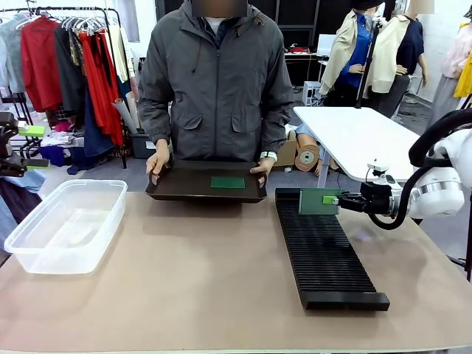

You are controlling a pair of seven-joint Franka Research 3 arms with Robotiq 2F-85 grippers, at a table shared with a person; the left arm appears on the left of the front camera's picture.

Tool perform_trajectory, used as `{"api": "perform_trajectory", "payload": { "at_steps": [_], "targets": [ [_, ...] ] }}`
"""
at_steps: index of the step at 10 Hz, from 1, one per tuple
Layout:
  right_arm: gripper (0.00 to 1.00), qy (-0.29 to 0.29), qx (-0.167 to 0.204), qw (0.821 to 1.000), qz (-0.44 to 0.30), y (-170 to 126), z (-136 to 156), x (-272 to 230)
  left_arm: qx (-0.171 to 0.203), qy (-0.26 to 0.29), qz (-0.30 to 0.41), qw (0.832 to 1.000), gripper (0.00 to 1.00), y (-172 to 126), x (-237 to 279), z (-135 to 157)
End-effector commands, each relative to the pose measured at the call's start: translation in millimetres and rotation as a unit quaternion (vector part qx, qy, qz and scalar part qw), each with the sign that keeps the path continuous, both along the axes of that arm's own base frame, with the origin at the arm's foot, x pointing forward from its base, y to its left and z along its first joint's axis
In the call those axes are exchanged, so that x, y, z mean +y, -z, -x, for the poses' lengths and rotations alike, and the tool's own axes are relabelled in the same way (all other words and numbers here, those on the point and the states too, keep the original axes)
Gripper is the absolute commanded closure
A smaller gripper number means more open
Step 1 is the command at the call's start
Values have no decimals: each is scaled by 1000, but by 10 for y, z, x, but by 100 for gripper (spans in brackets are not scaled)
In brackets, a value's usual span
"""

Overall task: Sort PCBs into racks and boxes based on the side picked up.
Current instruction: If the short side of the Blank PCB is picked up, insert it into the PCB Rack ; if the long side is picked up, place it in the Organizing box.

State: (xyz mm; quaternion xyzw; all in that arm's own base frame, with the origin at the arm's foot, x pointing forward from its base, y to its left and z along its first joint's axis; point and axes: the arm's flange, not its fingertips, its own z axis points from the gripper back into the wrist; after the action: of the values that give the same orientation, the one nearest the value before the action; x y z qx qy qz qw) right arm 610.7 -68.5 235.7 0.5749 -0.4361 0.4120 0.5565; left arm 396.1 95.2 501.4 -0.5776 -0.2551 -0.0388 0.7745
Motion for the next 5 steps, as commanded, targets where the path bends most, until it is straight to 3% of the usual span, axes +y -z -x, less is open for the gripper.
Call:
{"api": "perform_trajectory", "payload": {
  "at_steps": [1,3,5],
  "targets": [
    [100,-2,-3,1000,-3,-33,0,3,2,1,0,1000,0,-12,2,8],
    [100,0,0,1000,0,0,0,0,2,1,0,1000,0,-12,2,8],
    [100,29,-28,999,-2,2,-29,26,2,1,0,1000,0,-12,2,8]
  ]
}}
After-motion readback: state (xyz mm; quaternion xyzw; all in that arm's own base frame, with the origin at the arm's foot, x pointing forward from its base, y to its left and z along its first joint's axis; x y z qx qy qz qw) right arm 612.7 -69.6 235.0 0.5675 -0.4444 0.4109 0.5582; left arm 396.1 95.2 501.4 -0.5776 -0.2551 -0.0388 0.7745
